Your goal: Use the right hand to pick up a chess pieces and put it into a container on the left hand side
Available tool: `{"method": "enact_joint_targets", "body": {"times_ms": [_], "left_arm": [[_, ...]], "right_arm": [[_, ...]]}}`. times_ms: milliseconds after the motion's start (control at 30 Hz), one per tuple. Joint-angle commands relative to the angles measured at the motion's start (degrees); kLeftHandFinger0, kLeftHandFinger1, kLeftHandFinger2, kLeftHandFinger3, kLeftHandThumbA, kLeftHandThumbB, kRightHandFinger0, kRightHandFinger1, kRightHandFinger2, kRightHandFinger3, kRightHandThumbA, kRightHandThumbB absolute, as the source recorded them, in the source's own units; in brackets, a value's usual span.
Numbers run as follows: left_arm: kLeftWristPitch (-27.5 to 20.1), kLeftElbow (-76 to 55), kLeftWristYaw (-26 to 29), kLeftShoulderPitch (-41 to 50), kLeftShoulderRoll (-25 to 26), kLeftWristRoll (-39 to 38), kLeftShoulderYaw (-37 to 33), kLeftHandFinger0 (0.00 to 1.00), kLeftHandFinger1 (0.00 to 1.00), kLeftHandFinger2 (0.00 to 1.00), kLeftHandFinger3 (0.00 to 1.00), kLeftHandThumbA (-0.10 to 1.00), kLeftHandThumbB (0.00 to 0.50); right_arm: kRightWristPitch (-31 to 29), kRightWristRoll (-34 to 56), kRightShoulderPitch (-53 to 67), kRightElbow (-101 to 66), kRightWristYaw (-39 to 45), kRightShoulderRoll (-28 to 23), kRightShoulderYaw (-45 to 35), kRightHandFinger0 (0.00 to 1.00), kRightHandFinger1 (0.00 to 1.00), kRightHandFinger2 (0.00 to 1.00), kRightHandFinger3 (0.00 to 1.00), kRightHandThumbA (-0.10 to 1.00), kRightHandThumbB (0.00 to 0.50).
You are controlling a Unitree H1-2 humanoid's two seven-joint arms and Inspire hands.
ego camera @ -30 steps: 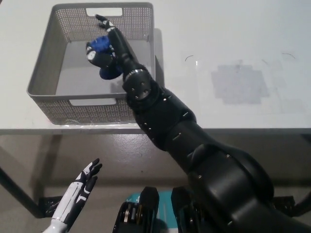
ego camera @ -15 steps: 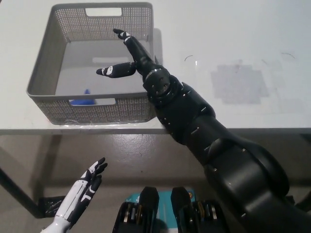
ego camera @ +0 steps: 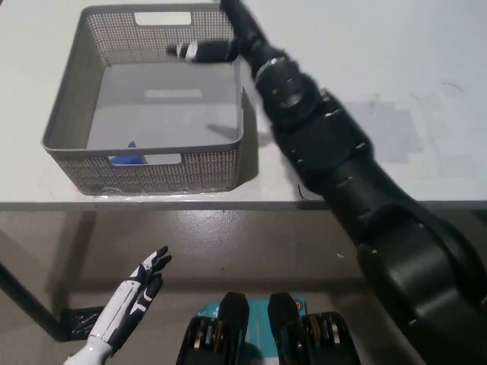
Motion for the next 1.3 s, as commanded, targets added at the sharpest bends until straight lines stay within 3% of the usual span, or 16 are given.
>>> {"method": "enact_joint_targets", "body": {"times_ms": [0,67,100,233,400,433,467,533,633,767,867,1067,1133,1200,1267], "left_arm": [[0.49,-1.72,-0.87,-0.71,1.55,0.26,0.26,1.00,1.00,1.00,1.00,1.00,0.434],[1.53,-1.85,-0.54,-0.38,0.96,-0.85,0.84,1.00,1.00,1.00,1.00,1.00,0.461],[0.67,-1.88,-0.31,0.02,1.01,-0.60,0.80,1.00,1.00,1.00,1.00,1.00,0.456],[-0.02,-1.91,0.06,0.68,0.96,-0.56,0.94,1.00,1.00,1.00,1.00,1.00,0.441],[-1.39,-0.84,0.68,1.01,0.55,-1.11,1.36,1.00,1.00,1.00,1.00,1.00,0.448],[-1.65,-0.74,0.73,1.15,0.63,-1.08,1.39,1.00,1.00,1.00,1.00,1.00,0.447],[-1.89,-0.65,0.84,1.35,0.67,-0.99,1.44,1.00,1.00,1.00,1.00,1.00,0.447],[-1.79,-0.54,0.92,1.33,0.58,-1.03,1.49,1.00,1.00,1.00,1.00,1.00,0.446],[-1.61,-0.62,1.38,2.15,0.15,-0.41,1.31,1.00,1.00,1.00,1.00,1.00,0.439],[-1.93,-0.26,1.72,2.76,-0.47,-0.88,1.55,1.00,1.00,1.00,1.00,1.00,0.435],[-2.04,-0.54,1.43,2.98,-0.12,-1.27,1.89,1.00,1.00,1.00,1.00,1.00,0.425],[-2.55,-0.31,1.49,2.80,-0.79,-1.03,2.46,1.00,1.00,1.00,1.00,1.00,0.432],[-2.93,-0.17,1.27,2.75,-1.16,-1.67,2.75,1.00,1.00,1.00,1.00,1.00,0.417],[-2.65,-0.36,1.53,2.71,-1.61,-1.86,3.18,1.00,1.00,1.00,1.00,1.00,0.417],[-2.83,-0.25,1.55,2.61,-1.94,-2.17,3.55,1.00,1.00,1.00,1.00,1.00,0.418]], "right_arm": [[9.56,3.02,7.29,-39.85,6.07,-8.17,-4.13,1.00,1.00,1.00,1.00,1.00,0.318],[10.79,3.56,10.64,-46.84,7.12,-9.87,-4.80,1.00,1.00,1.00,1.00,1.00,0.301],[12.25,2.67,14.36,-53.33,7.16,-11.40,-5.43,1.00,1.00,1.00,1.00,1.00,0.327],[13.44,3.82,22.39,-64.23,7.91,-14.12,-7.41,1.00,1.00,1.00,1.00,1.00,0.314],[10.56,8.44,34.81,-72.27,8.40,-16.38,-9.89,1.00,1.00,1.00,1.00,1.00,0.326],[9.04,8.76,37.85,-73.24,8.24,-16.81,-10.24,1.00,1.00,1.00,1.00,1.00,0.287],[7.60,8.65,40.41,-73.90,7.91,-17.10,-10.43,1.00,1.00,1.00,1.00,1.00,0.284],[6.51,9.04,44.32,-74.46,6.92,-16.41,-10.94,1.00,1.00,1.00,1.00,1.00,0.299],[3.33,10.57,50.24,-73.30,5.41,-14.48,-11.25,1.00,1.00,1.00,1.00,1.00,0.270],[-0.67,11.53,56.60,-70.02,4.97,-13.05,-10.77,1.00,1.00,1.00,1.00,1.00,0.278],[-3.26,12.55,60.17,-67.05,5.61,-11.74,-10.16,1.00,1.00,1.00,1.00,1.00,0.241],[-8.17,13.83,65.88,-60.36,6.58,-9.62,-9.74,1.00,1.00,1.00,1.00,1.00,0.215],[-10.78,13.64,67.26,-56.99,6.48,-8.99,-9.90,1.00,1.00,1.00,1.00,0.97,0.159],[-10.24,14.19,68.53,-55.37,7.18,-8.89,-9.82,1.00,1.00,1.00,1.00,0.99,0.195],[-10.73,13.92,69.48,-54.68,7.67,-9.14,-9.51,1.00,1.00,1.00,1.00,1.00,0.189]]}}
